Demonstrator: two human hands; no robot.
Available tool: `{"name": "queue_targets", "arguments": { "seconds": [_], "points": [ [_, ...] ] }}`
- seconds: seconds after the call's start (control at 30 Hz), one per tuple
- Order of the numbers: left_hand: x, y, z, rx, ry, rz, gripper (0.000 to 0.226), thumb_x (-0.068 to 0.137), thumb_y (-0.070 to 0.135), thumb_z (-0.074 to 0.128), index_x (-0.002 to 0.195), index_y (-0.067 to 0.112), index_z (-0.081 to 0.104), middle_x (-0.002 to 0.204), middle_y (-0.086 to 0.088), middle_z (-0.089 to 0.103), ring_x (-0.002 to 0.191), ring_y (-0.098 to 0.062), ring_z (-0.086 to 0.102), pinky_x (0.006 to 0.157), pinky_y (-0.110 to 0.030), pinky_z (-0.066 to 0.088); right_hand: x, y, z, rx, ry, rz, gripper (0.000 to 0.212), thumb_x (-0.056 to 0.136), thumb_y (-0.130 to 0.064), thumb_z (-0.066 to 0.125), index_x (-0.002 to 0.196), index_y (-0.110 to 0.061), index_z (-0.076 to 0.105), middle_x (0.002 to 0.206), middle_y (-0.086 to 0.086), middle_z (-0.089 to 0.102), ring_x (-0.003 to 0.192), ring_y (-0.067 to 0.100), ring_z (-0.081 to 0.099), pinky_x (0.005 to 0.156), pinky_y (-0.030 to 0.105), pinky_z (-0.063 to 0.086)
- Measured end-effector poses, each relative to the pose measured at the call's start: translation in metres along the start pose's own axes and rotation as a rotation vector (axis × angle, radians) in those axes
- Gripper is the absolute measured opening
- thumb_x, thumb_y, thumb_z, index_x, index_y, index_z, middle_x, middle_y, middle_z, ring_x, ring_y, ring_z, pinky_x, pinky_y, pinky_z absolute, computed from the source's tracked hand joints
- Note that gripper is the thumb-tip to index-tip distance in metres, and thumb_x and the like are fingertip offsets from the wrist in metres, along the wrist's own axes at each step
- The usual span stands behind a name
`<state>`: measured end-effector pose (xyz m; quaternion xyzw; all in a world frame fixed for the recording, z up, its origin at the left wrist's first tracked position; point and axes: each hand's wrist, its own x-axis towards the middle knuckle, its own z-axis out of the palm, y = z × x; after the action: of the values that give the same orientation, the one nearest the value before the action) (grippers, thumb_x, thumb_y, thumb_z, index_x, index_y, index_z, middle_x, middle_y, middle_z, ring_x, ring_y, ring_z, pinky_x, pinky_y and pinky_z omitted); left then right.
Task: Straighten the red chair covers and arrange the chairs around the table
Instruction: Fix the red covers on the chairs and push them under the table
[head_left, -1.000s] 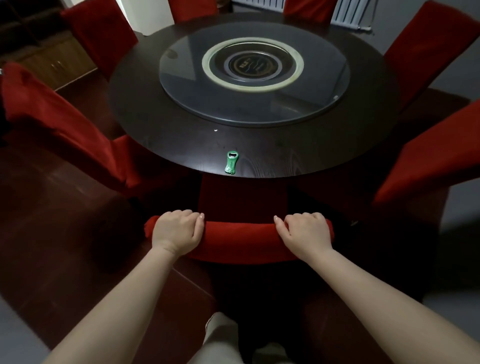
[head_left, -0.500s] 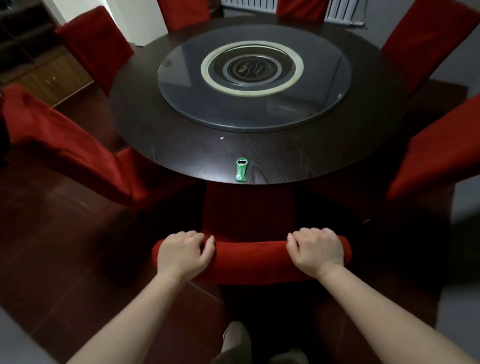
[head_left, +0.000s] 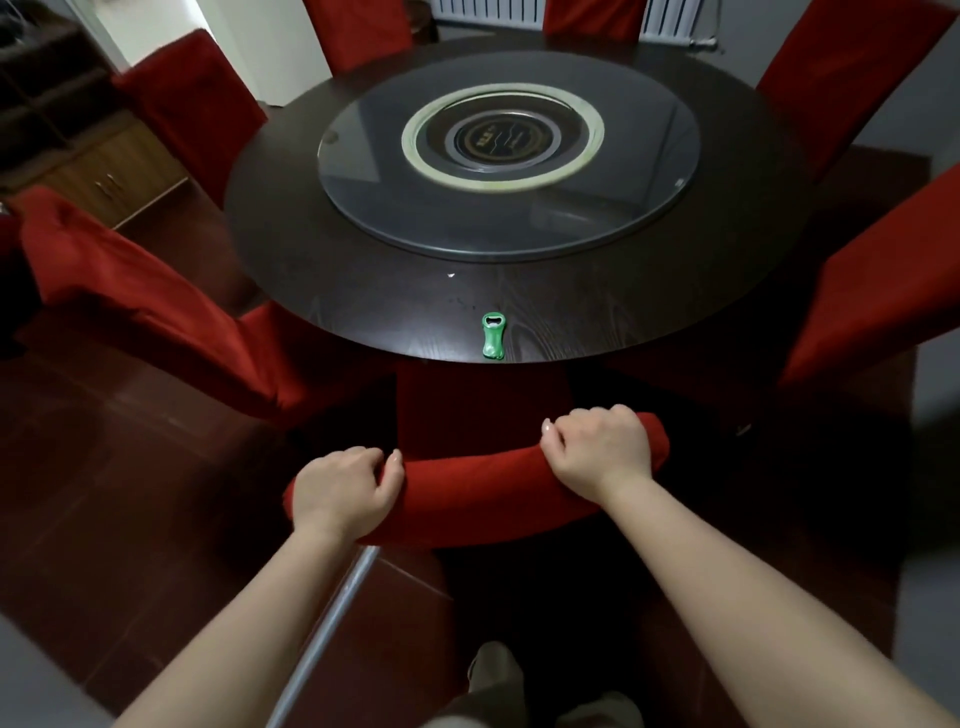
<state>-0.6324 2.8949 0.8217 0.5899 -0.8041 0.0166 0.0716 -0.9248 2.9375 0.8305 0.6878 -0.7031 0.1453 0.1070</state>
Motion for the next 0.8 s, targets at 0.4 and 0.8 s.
{"name": "queue_targets", "arguments": {
  "seconds": [0.4,0.8],
  "points": [
    [0.019,-0.048,0.007,0.004,0.093,0.085,0.055,0.087,0.050,0.031,0.053,0.017,0.060,0.056,-0.001,0.058,0.054,-0.031,0.063,0.047,-0.030,0.038,-0.002,-0.042,0.001,0.020,-0.055,0.053,0.050,0.087,-0.038,0.039,0.050,-0.015,0.063,0.049,0.003,0.057,0.045,0.028,0.055,0.051,0.033,0.038],
    [0.008,-0.032,0.001,-0.062,-0.026,0.084,0.063,0.086,0.063,0.020,0.064,0.021,0.061,0.066,0.006,0.056,0.070,-0.016,0.062,0.055,-0.033,0.047,-0.023,-0.028,-0.003,0.011,-0.084,0.067,0.039,0.087,-0.033,0.057,0.052,-0.015,0.061,0.051,0.001,0.056,0.049,0.026,0.055,0.052,0.035,0.039]
  ]
}}
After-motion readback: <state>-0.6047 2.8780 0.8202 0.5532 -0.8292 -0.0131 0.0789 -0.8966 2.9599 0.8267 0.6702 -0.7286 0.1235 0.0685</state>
